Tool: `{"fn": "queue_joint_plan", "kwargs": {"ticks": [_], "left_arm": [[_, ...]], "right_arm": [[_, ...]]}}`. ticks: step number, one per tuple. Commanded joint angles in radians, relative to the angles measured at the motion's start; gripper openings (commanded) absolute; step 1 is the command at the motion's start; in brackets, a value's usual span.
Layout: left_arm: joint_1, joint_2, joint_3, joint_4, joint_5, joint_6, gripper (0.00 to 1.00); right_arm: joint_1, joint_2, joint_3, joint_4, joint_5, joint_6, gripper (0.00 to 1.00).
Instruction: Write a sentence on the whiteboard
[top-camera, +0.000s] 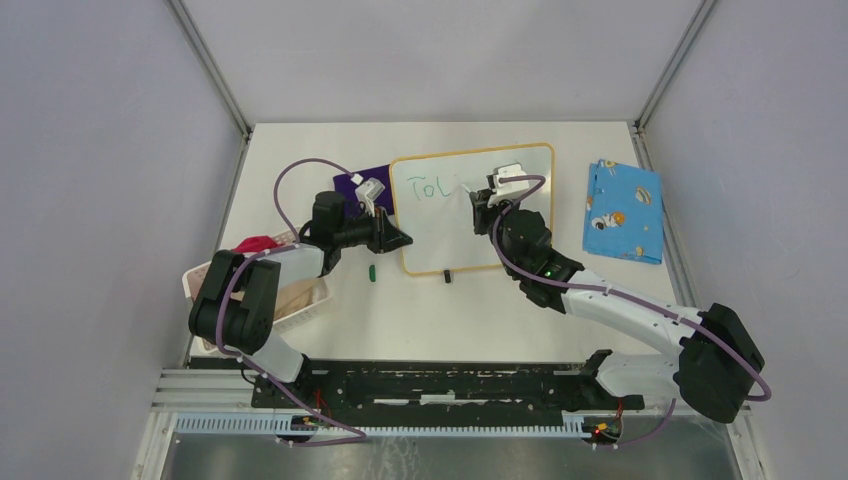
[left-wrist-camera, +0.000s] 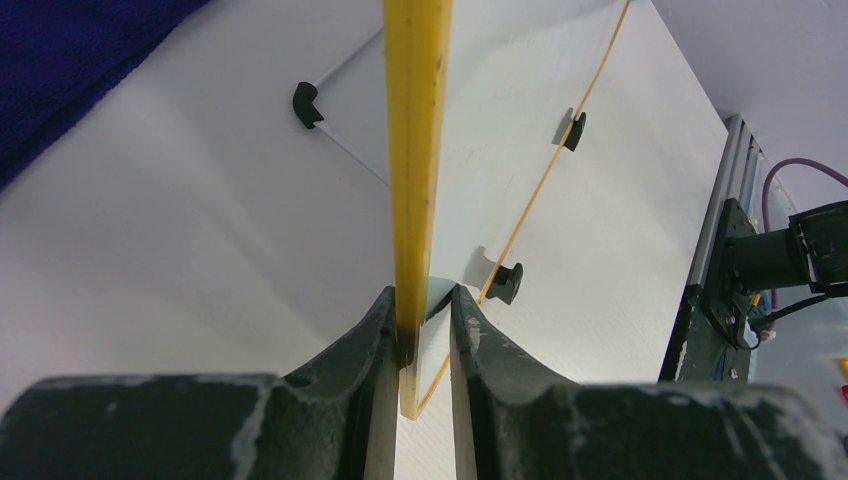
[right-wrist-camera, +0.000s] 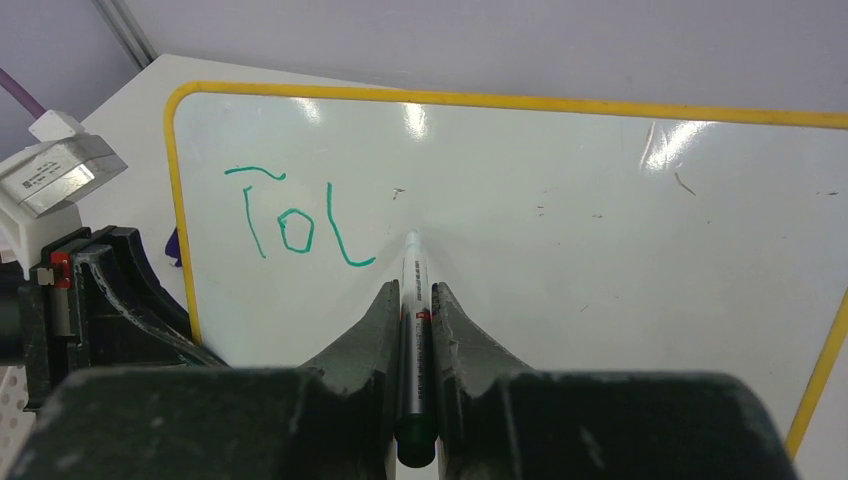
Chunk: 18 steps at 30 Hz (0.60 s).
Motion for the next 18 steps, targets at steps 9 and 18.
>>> {"fn": "queue_joint_plan", "kwargs": {"ticks": [9,18], "left_arm": [[-0.005,-0.01,0.016,-0.028,-0.061,0.067,0.02],[-0.006,-0.009,0.016,-0.028,-0.061,0.068,0.02]], "right_arm": [[-0.004,0.031,0.052,0.056,-0.036,-0.007,0.0],[-0.004,0.047,0.065,0.057,0.002,-0.013,0.0]]}}
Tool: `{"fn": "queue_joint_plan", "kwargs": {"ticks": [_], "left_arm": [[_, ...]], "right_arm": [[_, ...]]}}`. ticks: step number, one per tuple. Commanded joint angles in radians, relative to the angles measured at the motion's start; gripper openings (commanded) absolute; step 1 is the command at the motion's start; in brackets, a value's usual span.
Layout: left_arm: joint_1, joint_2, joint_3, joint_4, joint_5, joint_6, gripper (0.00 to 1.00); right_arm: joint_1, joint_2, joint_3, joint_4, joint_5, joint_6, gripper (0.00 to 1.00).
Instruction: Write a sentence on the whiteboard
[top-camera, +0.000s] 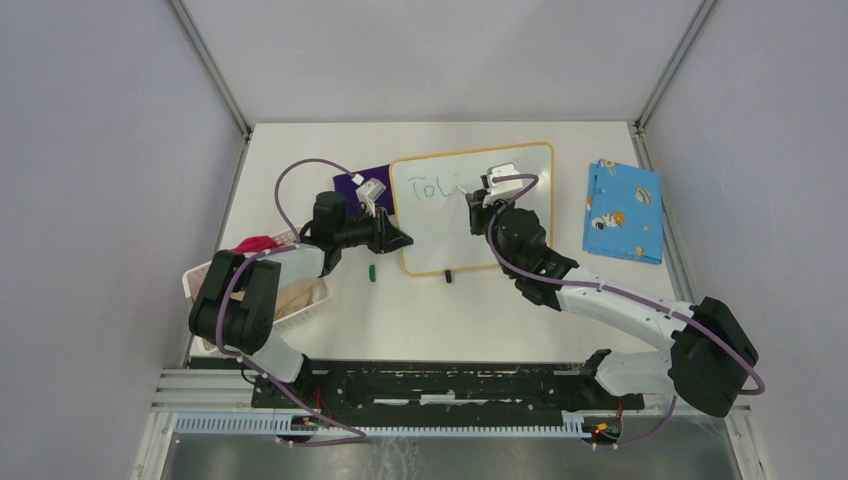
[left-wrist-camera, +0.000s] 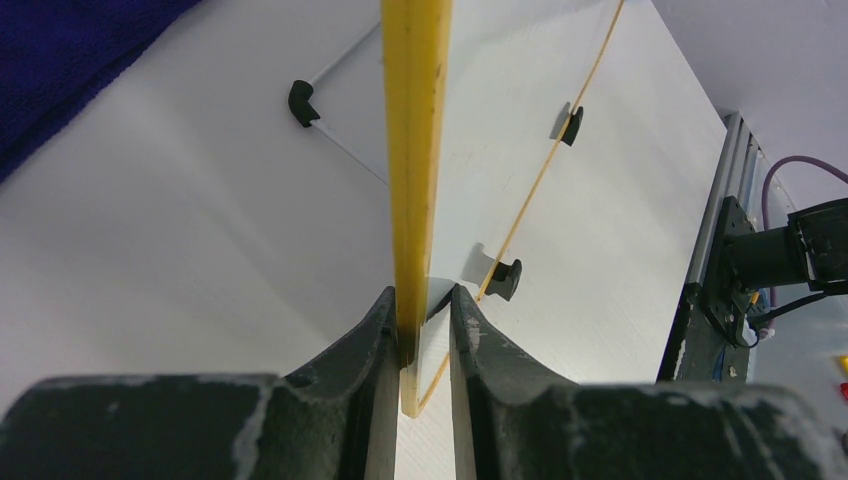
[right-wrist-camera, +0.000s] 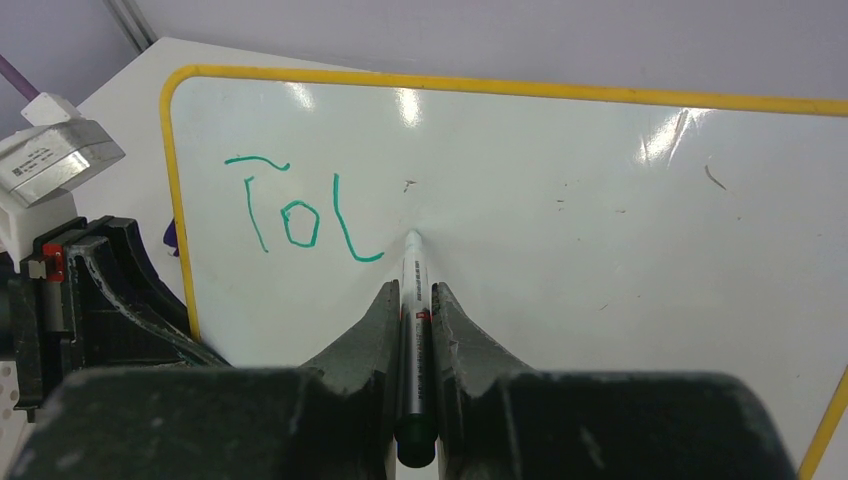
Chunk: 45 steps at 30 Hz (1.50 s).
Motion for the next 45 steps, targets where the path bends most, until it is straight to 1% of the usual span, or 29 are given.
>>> {"fn": "queue_joint_plan", "kwargs": {"ticks": [1,11,21,32,38,45], "left_arm": [[-0.002,-0.008,0.016,-0.026,-0.061,0.069,0.02],[-0.002,-0.006,0.017,-0.026,-0.06,0.069,0.02],[-0.002,-0.002,0.018,-0.029,-0.061,0.071,0.02],[-0.003,-0.004,0.018,-0.032,-0.062,0.073,0.02],[-0.005,-0.005,0.018,-0.037,-0.063,0.075,0.02],[-0.008,-0.005,0.018,-0.038,-0.066,0.077,0.02]], "right_arm": [[-0.004,0.013,0.06,0.044,0.021,-0.01,0.0],[-0.004,0.055,0.099,0.034,-0.036,-0.011,0.0],[-0.004,0.038,0.046,0.019,-0.063,0.006,0.0],[-0.004,0.003,-0.007,-0.004,-0.033,0.008,0.0],[-0.006,-0.012,-0.003,-0.009,0.006,-0.006,0.0],[-0.011,-0.002,0.031,-0.013,0.008,-0.022,0.0]]}}
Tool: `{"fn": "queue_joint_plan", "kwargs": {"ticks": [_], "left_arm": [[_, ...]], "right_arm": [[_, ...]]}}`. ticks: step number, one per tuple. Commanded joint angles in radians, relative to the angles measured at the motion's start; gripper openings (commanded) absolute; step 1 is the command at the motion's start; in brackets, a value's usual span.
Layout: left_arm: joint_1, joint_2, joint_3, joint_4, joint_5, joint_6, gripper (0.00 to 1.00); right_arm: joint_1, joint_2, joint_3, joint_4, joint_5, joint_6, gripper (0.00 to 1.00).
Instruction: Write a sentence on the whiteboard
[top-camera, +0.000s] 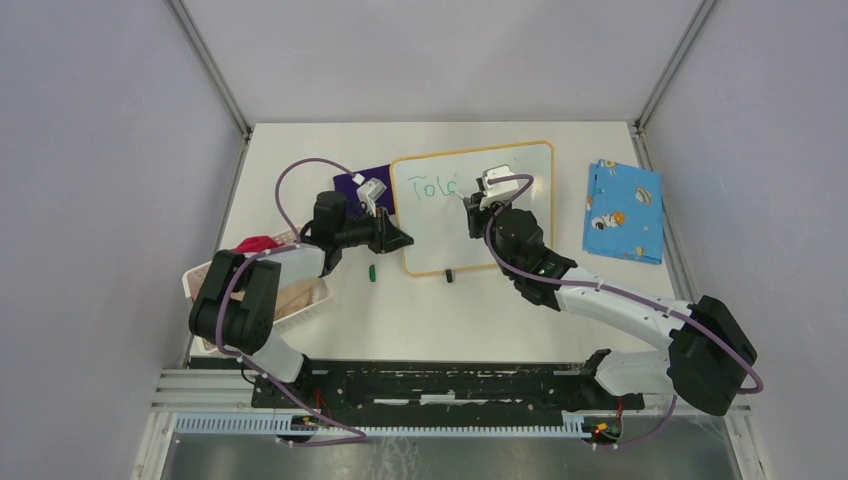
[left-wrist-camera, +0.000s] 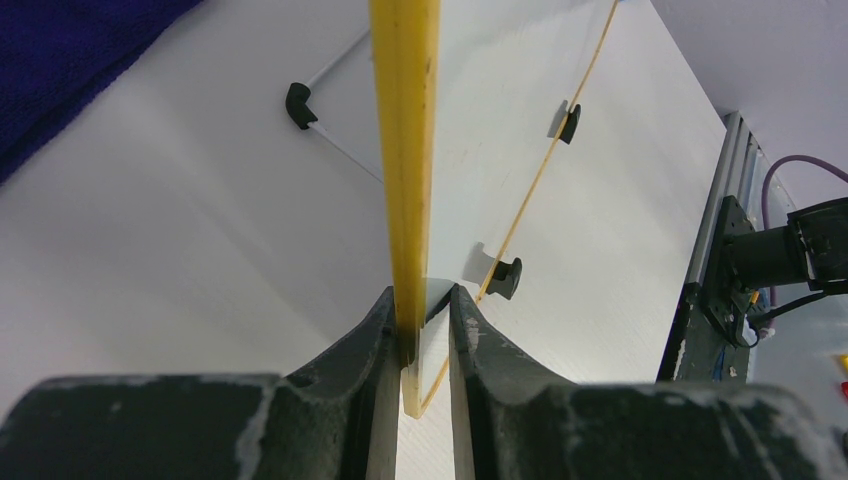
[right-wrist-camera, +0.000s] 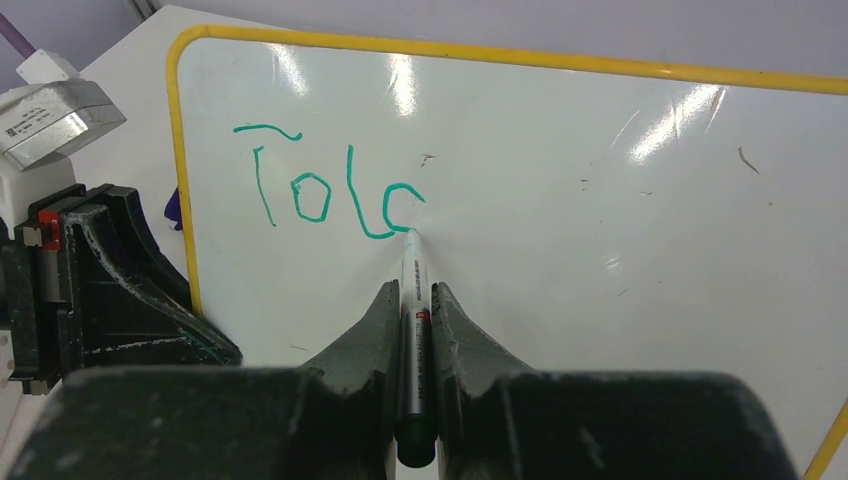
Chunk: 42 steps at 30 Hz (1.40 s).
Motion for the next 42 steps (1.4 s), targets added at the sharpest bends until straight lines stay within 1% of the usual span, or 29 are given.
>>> {"fn": "queue_joint_plan", "kwargs": {"ticks": [1,20,28,42], "left_arm": [[-0.002,-0.002,0.015,-0.037,-0.064,0.077,0.02],[-0.003,-0.002,0.015,-0.037,-0.062,0.078,0.02],[-0.004,-0.002,0.016,-0.039,-0.065,0.079,0.02],[-0.004,0.003,0.017,-0.04,-0.068,0.078,0.02]], "right_arm": [[-0.011,-0.01,0.037,0.015,0.037,-0.023,0.0],[-0.017,0.023,0.099,0.019,0.021,-0.038,0.0],[-0.019,0.024,0.076,0.018,0.016,-0.029,0.0],[-0.019,-0.028,-0.003,0.023,0.0,-0.01,0.0]]}}
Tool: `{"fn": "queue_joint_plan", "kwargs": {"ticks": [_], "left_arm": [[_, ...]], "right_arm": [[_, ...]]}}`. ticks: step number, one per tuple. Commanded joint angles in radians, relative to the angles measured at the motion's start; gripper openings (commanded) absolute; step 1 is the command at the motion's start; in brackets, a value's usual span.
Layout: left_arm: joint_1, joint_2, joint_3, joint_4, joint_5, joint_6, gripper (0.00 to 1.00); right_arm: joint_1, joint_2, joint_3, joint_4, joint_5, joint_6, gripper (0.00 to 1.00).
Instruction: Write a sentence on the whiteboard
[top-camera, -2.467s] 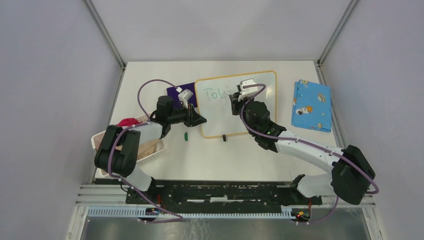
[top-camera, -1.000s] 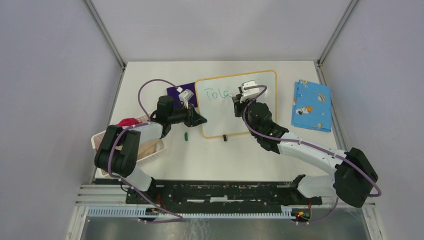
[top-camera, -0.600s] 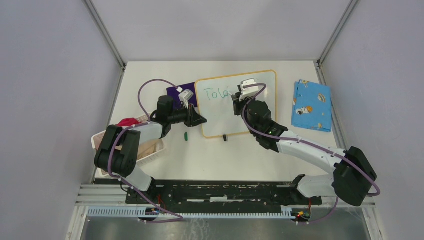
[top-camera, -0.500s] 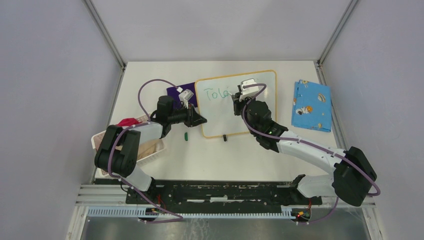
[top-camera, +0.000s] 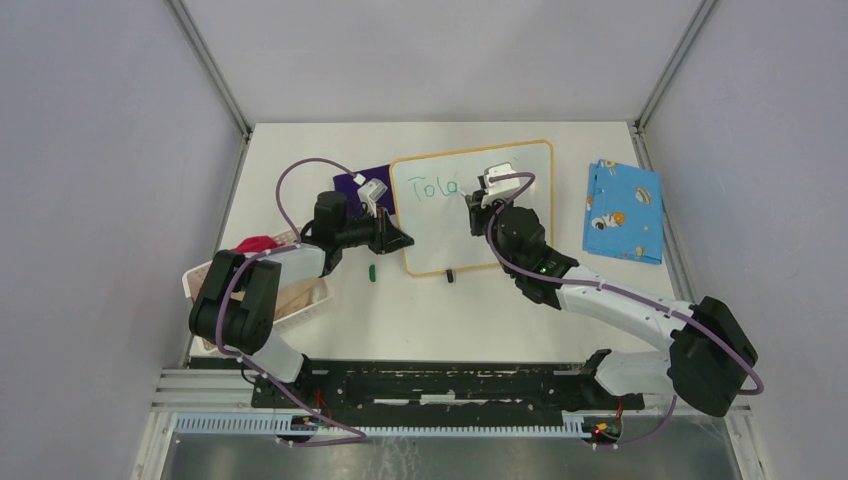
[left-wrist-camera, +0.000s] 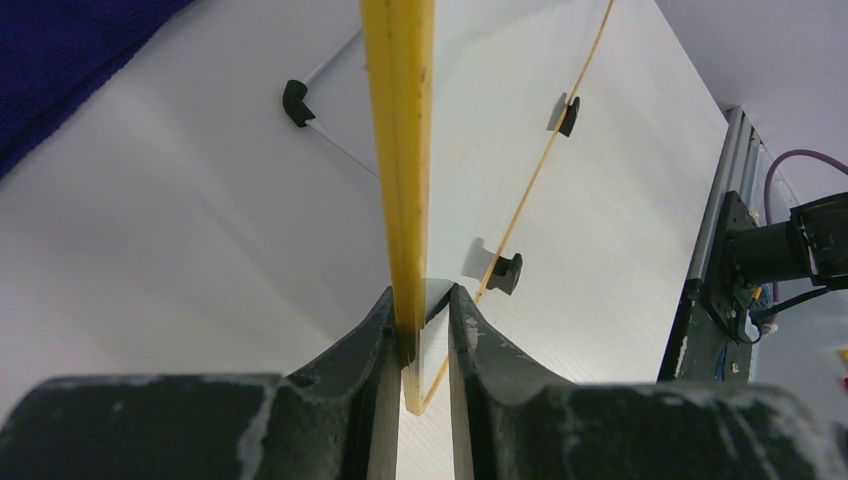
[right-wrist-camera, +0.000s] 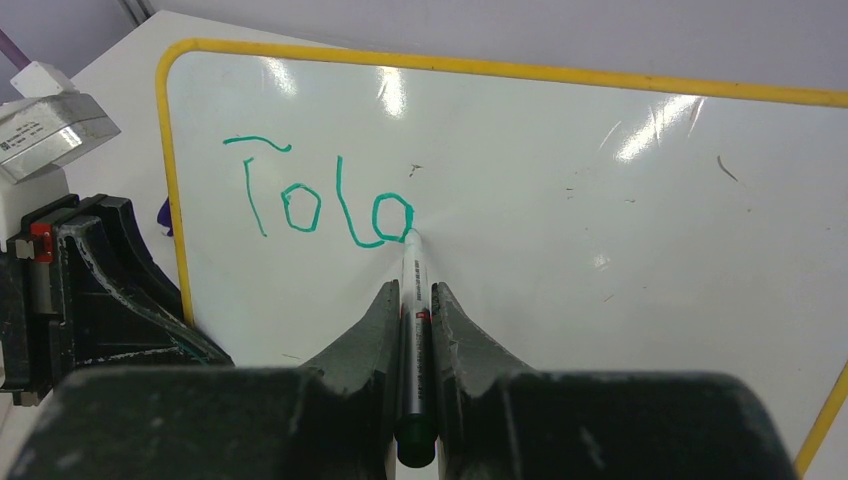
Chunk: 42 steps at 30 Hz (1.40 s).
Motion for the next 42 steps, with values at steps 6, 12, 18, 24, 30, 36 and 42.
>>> {"fn": "queue_joint_plan", "kwargs": {"ticks": [6,12,18,24,30,36,42], "left_arm": [[-0.002,0.002,0.016,-0.035,-0.066,0.069,0.02],[-0.002,0.004,0.016,-0.035,-0.068,0.07,0.02],[-0.004,0.0,0.016,-0.037,-0.07,0.072,0.02],[-0.004,-0.001,0.016,-0.038,-0.071,0.072,0.02],[-0.005,-0.002,0.016,-0.038,-0.071,0.072,0.02],[-0.005,-0.002,0.018,-0.038,-0.071,0.073,0.02],[-0.005,-0.001,0.018,-0.038,-0.07,0.072,0.02]], "right_arm": [[-0.007,-0.058,-0.018,0.022,0.009,0.009,0.0],[-0.006,-0.083,0.012,0.03,-0.004,0.003,0.0],[-0.007,-0.052,0.057,0.024,0.0,-0.018,0.0],[-0.01,-0.021,0.063,0.032,-0.001,-0.012,0.0],[-0.015,-0.001,0.065,0.036,0.008,-0.009,0.0],[-0.019,0.004,0.053,0.036,0.01,-0.005,0.0],[-0.02,-0.011,0.017,0.033,0.021,0.002,0.0]]}}
